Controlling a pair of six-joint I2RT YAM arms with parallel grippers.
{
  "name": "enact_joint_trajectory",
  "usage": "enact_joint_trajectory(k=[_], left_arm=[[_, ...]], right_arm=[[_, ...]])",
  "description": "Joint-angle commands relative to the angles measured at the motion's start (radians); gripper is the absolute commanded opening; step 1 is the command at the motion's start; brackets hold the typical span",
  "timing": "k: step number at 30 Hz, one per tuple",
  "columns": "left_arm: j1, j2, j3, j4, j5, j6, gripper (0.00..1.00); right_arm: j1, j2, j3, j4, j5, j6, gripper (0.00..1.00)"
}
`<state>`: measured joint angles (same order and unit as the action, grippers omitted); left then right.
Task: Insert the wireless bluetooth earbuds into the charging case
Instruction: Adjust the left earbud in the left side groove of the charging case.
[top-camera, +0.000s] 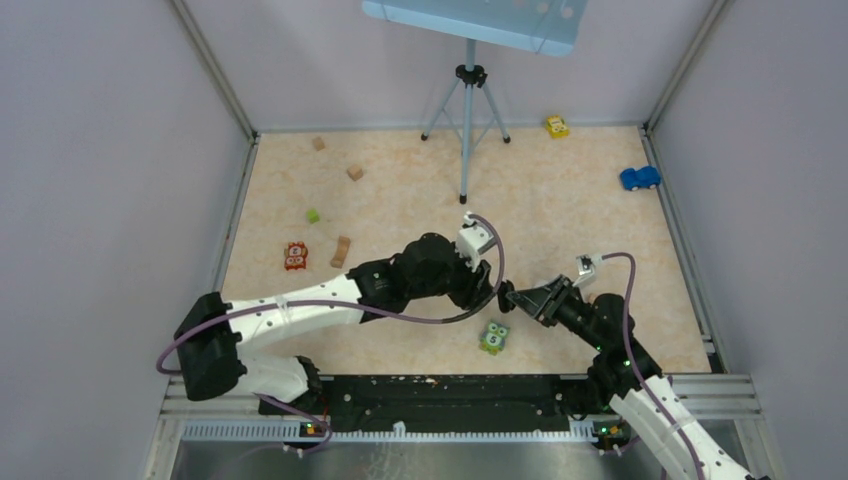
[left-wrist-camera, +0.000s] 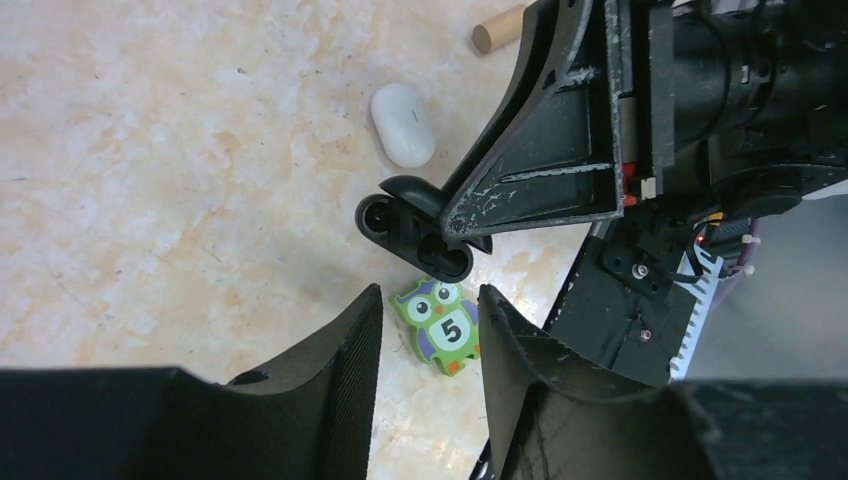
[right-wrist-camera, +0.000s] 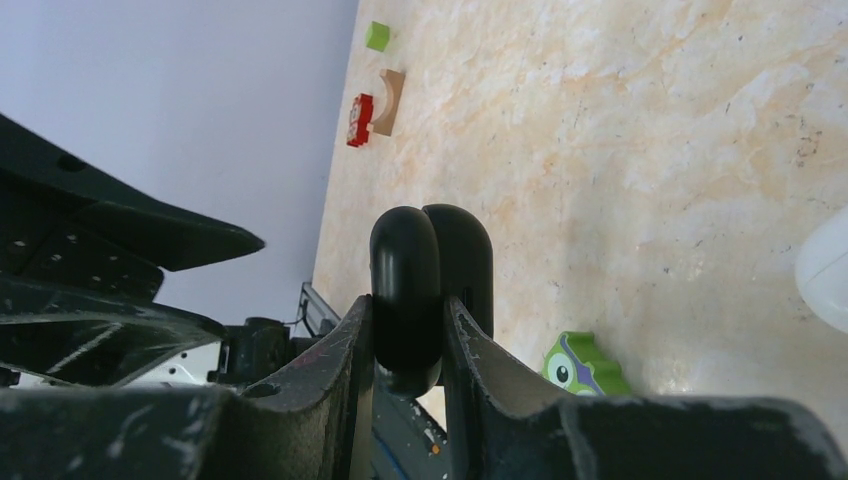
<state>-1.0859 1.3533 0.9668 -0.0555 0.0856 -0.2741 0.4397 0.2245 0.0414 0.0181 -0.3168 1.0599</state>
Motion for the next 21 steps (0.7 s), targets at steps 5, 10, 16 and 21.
enact_joint_trajectory(k=[5,10,16,21], left_arm=[[-0.001,-0.085,-0.034,0.047,0.009,0.03,0.46],[0.0,-0.022,-0.006,0.046,0.041,0.013,0.45],[0.008,0.013,-0.005,0.108,0.043,-0.029,0.45],[0.009,0.064,0.021,0.121,0.025,-0.023,0.44]], right_arm=[[-0.003,-0.005,0.077,-0.002,-0.027,0.011,0.05],[-0.004,-0.003,0.084,0.004,-0.019,0.012,0.04],[-0.004,-0.003,0.081,0.011,-0.021,0.017,0.05],[-0.003,-0.004,0.08,0.019,-0.022,0.018,0.05]])
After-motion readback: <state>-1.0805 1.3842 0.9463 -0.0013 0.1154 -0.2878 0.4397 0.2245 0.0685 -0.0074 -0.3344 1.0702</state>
